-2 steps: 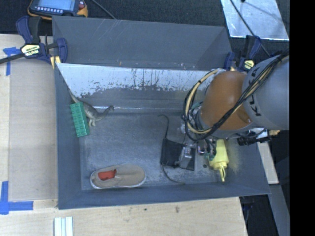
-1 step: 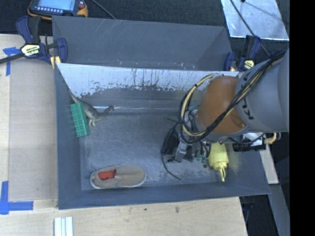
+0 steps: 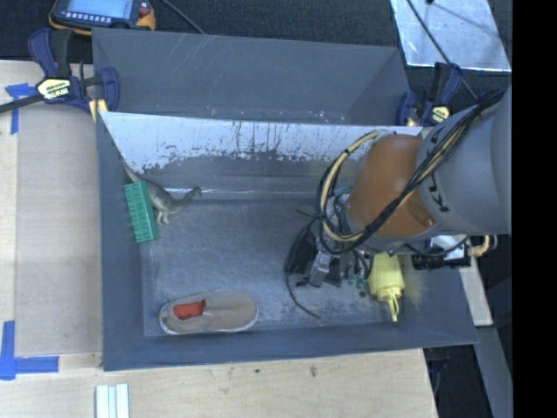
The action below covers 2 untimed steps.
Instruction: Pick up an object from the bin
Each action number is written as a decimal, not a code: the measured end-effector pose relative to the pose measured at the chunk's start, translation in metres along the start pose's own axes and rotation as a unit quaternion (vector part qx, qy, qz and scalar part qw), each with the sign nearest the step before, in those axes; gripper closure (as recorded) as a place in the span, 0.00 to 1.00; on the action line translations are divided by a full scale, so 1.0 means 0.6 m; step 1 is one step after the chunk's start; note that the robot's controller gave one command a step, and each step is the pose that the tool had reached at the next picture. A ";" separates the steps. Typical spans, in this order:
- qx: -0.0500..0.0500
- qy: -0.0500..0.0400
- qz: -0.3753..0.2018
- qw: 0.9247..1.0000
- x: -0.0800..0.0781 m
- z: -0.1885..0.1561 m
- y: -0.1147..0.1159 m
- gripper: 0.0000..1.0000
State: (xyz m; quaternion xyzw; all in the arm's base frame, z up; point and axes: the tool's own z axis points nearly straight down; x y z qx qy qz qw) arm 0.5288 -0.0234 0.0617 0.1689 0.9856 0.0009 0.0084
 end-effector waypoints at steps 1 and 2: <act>0.000 0.001 0.002 1.000 -0.001 -0.004 0.000 1.00; 0.002 0.005 0.000 1.000 0.002 -0.016 -0.001 1.00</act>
Offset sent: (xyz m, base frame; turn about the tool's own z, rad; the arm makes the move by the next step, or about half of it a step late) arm -0.0003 -0.0002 0.0516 0.0000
